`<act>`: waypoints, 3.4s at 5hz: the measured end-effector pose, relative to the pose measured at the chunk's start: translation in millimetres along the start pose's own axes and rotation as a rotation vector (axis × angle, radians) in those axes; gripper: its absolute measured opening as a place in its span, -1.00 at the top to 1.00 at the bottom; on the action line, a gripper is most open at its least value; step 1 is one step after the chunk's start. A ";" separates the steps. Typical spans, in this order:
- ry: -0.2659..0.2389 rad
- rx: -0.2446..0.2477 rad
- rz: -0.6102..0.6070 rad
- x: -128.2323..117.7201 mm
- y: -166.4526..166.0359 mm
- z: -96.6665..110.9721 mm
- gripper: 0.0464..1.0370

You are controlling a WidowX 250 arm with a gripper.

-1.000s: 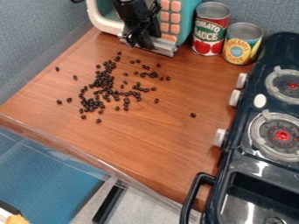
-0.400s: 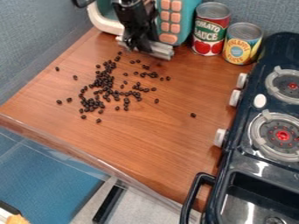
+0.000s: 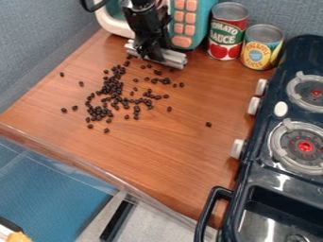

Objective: Sweep into pile

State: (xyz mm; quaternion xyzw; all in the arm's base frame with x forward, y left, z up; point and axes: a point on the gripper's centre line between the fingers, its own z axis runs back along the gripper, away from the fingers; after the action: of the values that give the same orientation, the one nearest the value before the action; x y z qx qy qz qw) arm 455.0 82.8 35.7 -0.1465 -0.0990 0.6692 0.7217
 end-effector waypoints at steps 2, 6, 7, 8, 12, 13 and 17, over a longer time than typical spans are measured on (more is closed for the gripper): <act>-0.015 0.005 0.007 2.2 1.6 -4.1 0.39; -0.005 0.008 0.077 -10.3 36.1 -2.2 0.39; -0.002 0.021 0.090 -10.6 44.9 -0.9 0.39; 0.004 0.023 0.123 -9.6 55.6 4.0 0.39; -0.006 0.065 0.169 8.6 103.8 20.8 0.39; -0.009 0.073 0.173 10.7 115.4 25.5 0.39; -0.004 0.148 0.184 12.9 145.3 37.1 0.39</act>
State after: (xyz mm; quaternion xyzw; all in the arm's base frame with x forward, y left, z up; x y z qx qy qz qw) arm 307.5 107.5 19.8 -0.1000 -0.0369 0.7385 0.6658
